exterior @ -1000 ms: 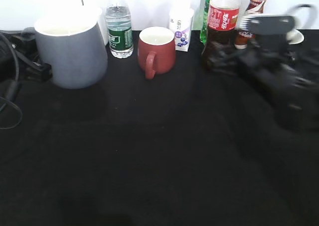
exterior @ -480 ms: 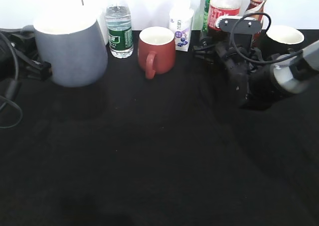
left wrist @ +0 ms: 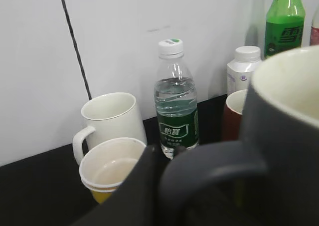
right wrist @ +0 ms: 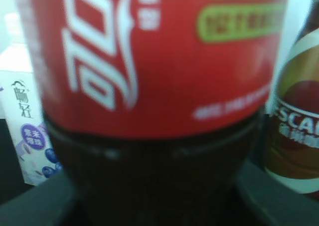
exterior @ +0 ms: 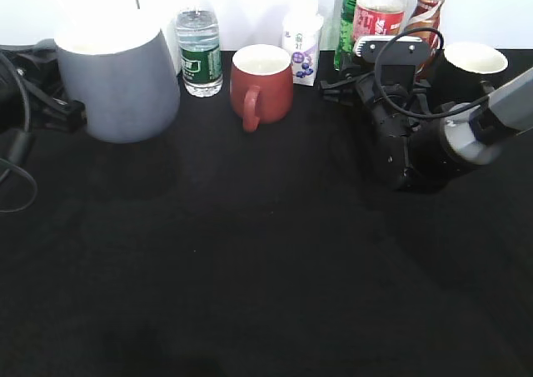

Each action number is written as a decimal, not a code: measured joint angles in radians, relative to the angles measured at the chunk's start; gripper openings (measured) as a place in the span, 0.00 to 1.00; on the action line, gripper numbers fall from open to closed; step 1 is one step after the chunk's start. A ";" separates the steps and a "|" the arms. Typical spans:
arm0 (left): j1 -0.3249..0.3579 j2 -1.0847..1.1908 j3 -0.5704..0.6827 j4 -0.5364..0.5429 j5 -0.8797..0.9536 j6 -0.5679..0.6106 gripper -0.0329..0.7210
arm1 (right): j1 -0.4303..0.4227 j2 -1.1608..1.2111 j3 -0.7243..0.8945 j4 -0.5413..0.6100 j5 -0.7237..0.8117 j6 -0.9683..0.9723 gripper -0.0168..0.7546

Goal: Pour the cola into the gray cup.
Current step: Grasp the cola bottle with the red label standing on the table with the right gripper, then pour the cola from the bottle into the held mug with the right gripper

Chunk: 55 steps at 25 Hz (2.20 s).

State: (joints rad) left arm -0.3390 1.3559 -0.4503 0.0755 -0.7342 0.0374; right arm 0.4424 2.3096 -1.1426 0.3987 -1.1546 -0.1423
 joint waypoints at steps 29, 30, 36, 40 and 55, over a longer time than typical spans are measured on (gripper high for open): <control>-0.001 0.000 0.000 0.360 0.000 -0.175 0.11 | 0.061 -0.455 0.331 -0.883 0.046 -0.363 0.53; -0.001 0.000 0.000 0.360 0.000 -0.175 0.11 | 0.061 -0.455 0.331 -0.873 0.047 -0.414 0.53; -0.001 0.000 0.000 0.359 0.114 -0.110 0.11 | 0.061 -0.455 0.331 -0.759 0.046 -0.667 0.53; 0.021 0.000 0.000 0.356 0.113 -0.096 0.11 | 0.060 -0.455 0.331 -0.655 0.046 -0.894 0.53; 0.025 0.000 0.000 0.352 0.112 -0.092 0.11 | 0.060 -0.455 0.331 -0.645 0.000 -1.165 0.53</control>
State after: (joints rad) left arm -0.3137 1.3559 -0.4503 0.4279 -0.6218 -0.0549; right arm 0.5021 1.8547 -0.8113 -0.2461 -1.1548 -1.3069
